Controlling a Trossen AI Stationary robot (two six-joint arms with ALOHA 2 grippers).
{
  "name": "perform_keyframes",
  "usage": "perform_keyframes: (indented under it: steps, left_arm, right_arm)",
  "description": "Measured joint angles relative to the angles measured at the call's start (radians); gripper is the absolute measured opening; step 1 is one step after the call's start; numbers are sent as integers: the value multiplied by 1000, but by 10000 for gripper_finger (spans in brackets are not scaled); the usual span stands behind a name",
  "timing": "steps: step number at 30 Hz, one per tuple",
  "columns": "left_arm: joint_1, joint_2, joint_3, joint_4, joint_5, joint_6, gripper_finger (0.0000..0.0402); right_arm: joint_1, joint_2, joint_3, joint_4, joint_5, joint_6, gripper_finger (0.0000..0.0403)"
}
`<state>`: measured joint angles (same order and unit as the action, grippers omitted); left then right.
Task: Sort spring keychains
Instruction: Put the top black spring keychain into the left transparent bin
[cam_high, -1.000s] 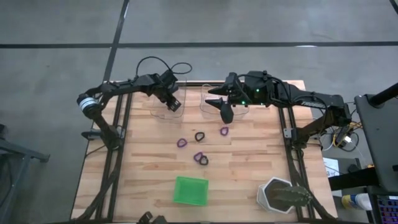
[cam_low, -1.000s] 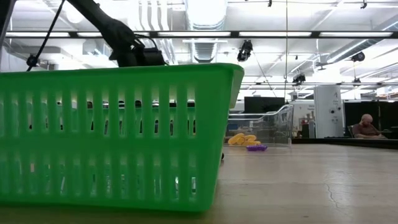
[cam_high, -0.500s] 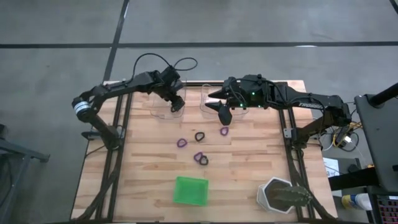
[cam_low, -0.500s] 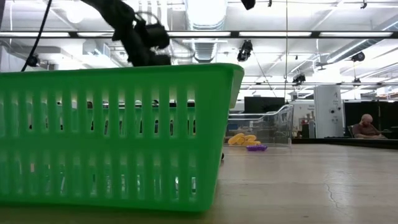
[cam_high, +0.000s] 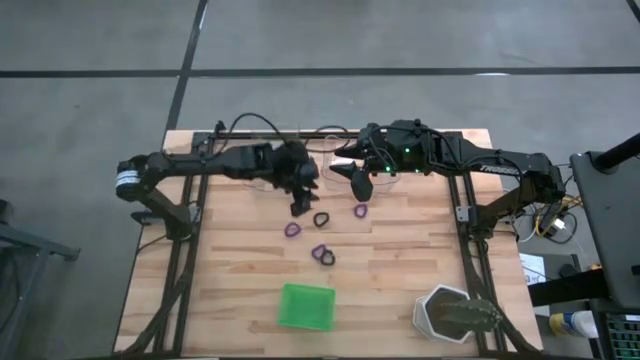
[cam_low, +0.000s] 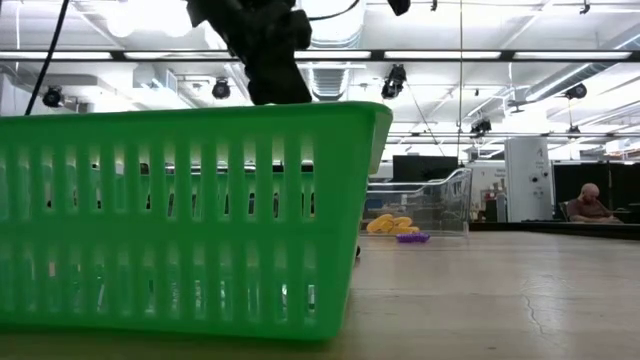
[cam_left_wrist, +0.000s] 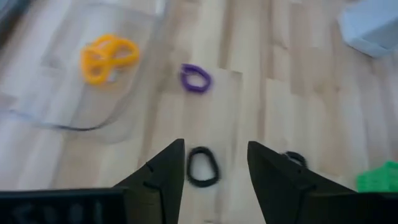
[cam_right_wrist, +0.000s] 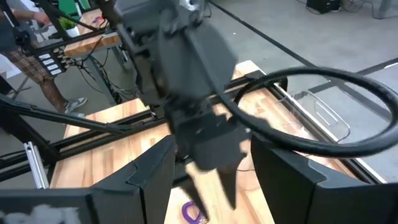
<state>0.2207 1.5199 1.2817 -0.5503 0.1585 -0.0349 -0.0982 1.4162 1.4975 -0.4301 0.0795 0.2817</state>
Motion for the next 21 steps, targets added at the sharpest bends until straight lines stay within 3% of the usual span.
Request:
perform_keyframes:
  steps: [21]
  left_arm:
    - [-105,179,-61,108,-26,-31,167]
  right_arm:
    - [0,0,-1,-2,3,0,205]
